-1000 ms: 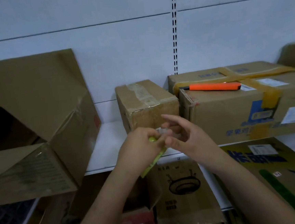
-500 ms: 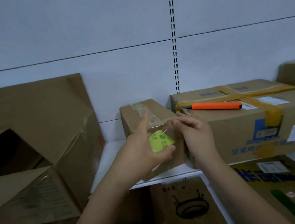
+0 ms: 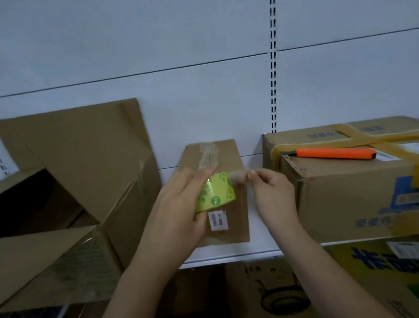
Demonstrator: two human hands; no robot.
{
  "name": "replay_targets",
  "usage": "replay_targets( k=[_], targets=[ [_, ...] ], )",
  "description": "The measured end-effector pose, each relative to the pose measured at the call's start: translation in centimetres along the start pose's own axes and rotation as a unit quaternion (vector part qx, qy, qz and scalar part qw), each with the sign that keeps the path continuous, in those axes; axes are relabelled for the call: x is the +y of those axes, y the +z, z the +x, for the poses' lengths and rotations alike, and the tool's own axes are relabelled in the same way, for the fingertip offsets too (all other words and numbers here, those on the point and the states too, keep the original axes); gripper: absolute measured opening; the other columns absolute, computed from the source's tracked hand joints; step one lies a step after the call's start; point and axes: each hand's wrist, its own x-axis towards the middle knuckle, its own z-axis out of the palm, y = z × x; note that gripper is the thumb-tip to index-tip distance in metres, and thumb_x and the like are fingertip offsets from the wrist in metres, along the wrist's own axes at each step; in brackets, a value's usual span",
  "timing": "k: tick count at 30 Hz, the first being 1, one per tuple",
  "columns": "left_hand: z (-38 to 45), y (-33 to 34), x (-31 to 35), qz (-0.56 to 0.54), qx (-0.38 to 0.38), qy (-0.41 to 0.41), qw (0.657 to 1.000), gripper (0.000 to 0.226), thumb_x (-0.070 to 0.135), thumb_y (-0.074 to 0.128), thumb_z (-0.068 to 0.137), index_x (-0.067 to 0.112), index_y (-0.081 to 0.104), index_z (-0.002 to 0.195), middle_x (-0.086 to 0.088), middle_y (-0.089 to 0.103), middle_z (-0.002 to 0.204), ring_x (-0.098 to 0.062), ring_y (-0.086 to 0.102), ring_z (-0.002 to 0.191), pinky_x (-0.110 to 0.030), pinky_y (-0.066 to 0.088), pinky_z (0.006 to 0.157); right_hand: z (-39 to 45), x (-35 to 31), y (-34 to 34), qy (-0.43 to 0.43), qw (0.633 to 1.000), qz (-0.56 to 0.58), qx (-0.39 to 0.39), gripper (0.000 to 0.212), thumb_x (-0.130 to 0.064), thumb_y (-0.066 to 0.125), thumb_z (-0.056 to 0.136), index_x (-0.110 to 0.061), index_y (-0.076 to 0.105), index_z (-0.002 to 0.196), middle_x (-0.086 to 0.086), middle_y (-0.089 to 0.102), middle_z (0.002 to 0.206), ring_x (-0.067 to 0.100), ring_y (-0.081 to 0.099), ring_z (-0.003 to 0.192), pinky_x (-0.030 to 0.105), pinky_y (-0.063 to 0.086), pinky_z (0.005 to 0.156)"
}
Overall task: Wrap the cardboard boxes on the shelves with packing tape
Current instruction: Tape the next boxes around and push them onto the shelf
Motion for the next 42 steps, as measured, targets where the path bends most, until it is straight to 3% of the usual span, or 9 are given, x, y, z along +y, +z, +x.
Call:
replay_targets(
  k=[10,12,16,18,21,27,34,39,42],
  targets=[
    [-0.8,-1.9,-4.5,0.165,0.135,0.038,0.976,0.065,-0.016,0.067,0.07,0.006,0.059,0.13,-0.009,0.05,0.112,-0.022,0.046,0.1,-0.03,0.043,0.078,-2.1,-0.6,-0.1,-0.076,0.996,0.027,0.042,0.027,-0.028,0.056,0.098,-0.021,0.074,0.08,0.008,0.069,0.077,0.029,0.066,0.079,0.056,0.055,0.08],
    [-1.4,-2.2,-5.5,0.126,0.208,-0.049,0.969,0.055,-0.004,0.062,0.078,0.007,0.057,0.132,-0.012,0.05,0.12,-0.021,0.046,0.107,-0.027,0.04,0.085,-1.4,-0.4,-1.3,-0.039,0.994,0.074,0.076,0.03,-0.025,0.058,0.097,-0.033,0.074,0.073,0.001,0.07,0.076,0.027,0.068,0.08,0.054,0.056,0.082],
    [-0.3,-2.4,-6.0,-0.042,0.297,-0.263,0.917,0.067,-0.009,0.048,0.086,0.02,0.045,0.146,0.005,0.054,0.127,-0.008,0.05,0.113,-0.023,0.04,0.094,0.5,0.2,-3.3,-0.013,0.989,0.131,0.069,0.026,-0.022,0.054,0.101,-0.018,0.075,0.085,0.004,0.075,0.086,0.019,0.072,0.09,0.036,0.058,0.086],
    [0.7,-1.2,-6.0,-0.218,0.296,-0.358,0.858,0.05,-0.003,0.045,0.092,0.019,0.055,0.136,0.003,0.063,0.118,-0.017,0.061,0.11,-0.026,0.05,0.086,0.9,0.4,-3.1,-0.003,0.988,0.139,0.065,0.023,-0.02,0.055,0.101,-0.011,0.075,0.093,0.008,0.074,0.091,0.022,0.072,0.094,0.03,0.059,0.084],
    [1.2,0.6,-6.5,-0.46,0.223,-0.494,0.703,0.028,0.013,0.035,0.103,0.016,0.063,0.11,-0.009,0.07,0.101,-0.03,0.072,0.09,-0.038,0.059,0.078,0.7,0.5,-2.7,0.016,0.986,0.15,0.074,0.023,-0.014,0.058,0.099,-0.021,0.074,0.084,0.002,0.073,0.085,0.022,0.072,0.091,0.031,0.059,0.084],
    [1.5,1.7,-7.2,-0.535,0.26,-0.526,0.608,0.03,0.015,0.031,0.104,0.013,0.06,0.108,-0.014,0.068,0.101,-0.034,0.072,0.09,-0.042,0.06,0.076,1.1,0.9,-1.5,-0.007,0.997,0.053,0.057,0.038,-0.022,0.055,0.097,-0.027,0.071,0.063,0.005,0.069,0.071,0.029,0.069,0.081,0.053,0.056,0.085],
    [3.1,2.8,-7.2,-0.598,0.329,-0.556,0.475,0.023,0.01,0.023,0.104,0.011,0.043,0.116,-0.029,0.053,0.129,-0.048,0.057,0.119,-0.048,0.049,0.084,2.4,1.8,0.1,-0.015,0.998,-0.026,0.062,0.038,-0.028,0.05,0.09,-0.001,0.065,0.07,0.027,0.064,0.075,0.044,0.063,0.08,0.06,0.054,0.076],
    [2.4,5.3,-9.7,-0.573,0.289,-0.601,0.476,0.038,0.017,0.026,0.108,0.005,0.043,0.14,-0.021,0.053,0.139,-0.039,0.055,0.127,-0.045,0.047,0.086,3.0,2.9,0.7,0.017,0.997,-0.061,0.045,0.037,-0.02,0.052,0.098,-0.02,0.07,0.067,0.005,0.07,0.073,0.023,0.068,0.077,0.048,0.056,0.083],
    [1.7,7.0,-10.5,-0.567,0.294,-0.579,0.507,0.027,0.016,0.03,0.108,0.008,0.054,0.118,-0.017,0.062,0.107,-0.035,0.061,0.115,-0.042,0.051,0.09,3.3,4.0,1.6,0.077,0.997,0.005,0.009,0.033,-0.024,0.056,0.099,-0.028,0.07,0.069,0.002,0.073,0.081,0.024,0.07,0.087,0.05,0.055,0.091]
  ],
)
